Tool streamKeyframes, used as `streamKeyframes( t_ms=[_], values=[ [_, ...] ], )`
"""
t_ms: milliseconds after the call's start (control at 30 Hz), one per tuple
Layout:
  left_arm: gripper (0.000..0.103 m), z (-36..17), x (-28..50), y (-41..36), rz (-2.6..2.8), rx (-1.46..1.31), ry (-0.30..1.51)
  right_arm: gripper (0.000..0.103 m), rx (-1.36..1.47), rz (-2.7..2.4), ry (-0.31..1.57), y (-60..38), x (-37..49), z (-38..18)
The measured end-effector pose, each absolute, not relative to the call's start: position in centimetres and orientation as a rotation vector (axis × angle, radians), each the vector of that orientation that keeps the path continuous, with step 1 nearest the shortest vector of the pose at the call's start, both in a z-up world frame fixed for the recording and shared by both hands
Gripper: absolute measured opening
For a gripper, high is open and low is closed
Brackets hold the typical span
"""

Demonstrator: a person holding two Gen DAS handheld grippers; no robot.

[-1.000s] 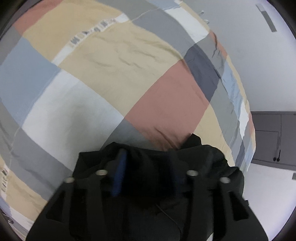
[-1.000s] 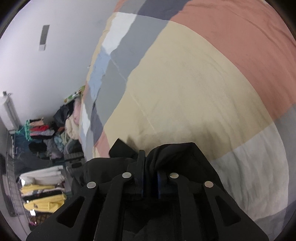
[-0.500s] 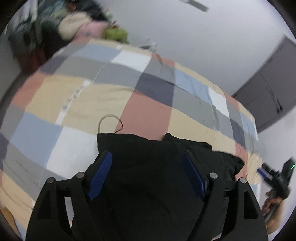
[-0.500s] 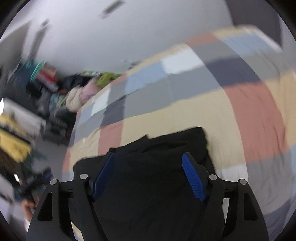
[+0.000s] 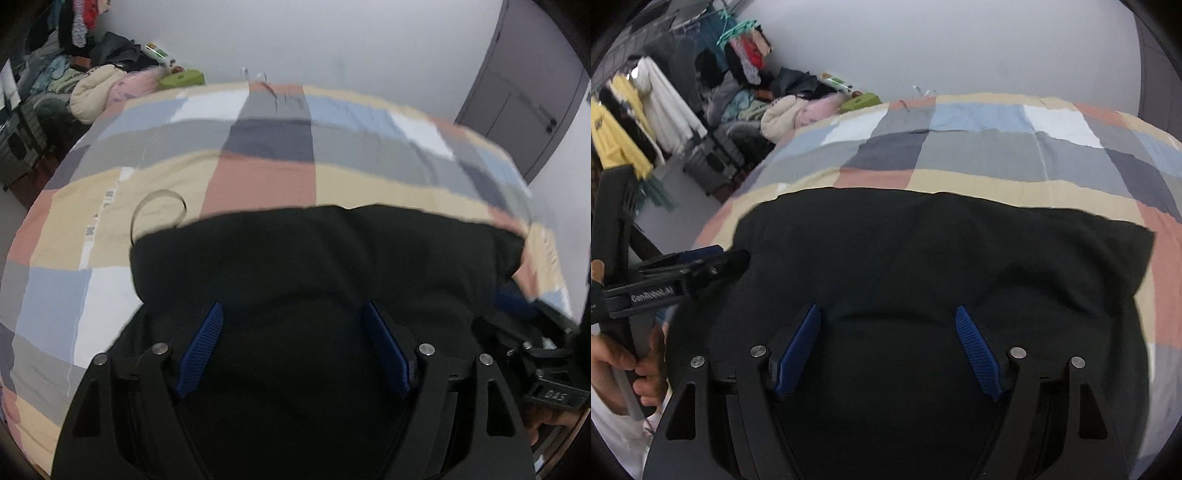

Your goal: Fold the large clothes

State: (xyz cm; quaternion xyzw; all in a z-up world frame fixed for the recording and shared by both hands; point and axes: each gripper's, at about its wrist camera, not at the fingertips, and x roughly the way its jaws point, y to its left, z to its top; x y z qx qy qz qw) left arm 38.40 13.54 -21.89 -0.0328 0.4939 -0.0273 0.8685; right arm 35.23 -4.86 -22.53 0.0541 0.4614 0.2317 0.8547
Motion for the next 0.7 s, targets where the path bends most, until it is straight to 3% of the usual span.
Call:
streamKeyframes(
  t_ms=[233,400,567,633,700],
  values=[
    [0.080,-23.7,39.2,13.6,-0.063,-0.091,1.044,0.078,0.102,0.495,0.999,-4.7,36.1,-24.8],
    [0.082,-21.5,38.1,15.0,-0.063,-0.076,1.002,0.077,0.179,0.524,0.947,-7.9,35.5,-22.4],
    [0.090,-20.3,36.7,21.3,0.033,-0.117,0.950,0.103,0.212,0.374,0.885,-15.0,35.6,-20.8],
    [0.103,-21.2,36.5,24.6,0.081,-0.200,0.980,0.103,0.264,0.306,0.915,-18.3,36.1,-21.7],
    [0.103,-23.0,36.2,27.7,0.112,-0.308,1.027,0.103,0.335,0.238,0.961,-21.5,36.5,-23.6]
  ],
)
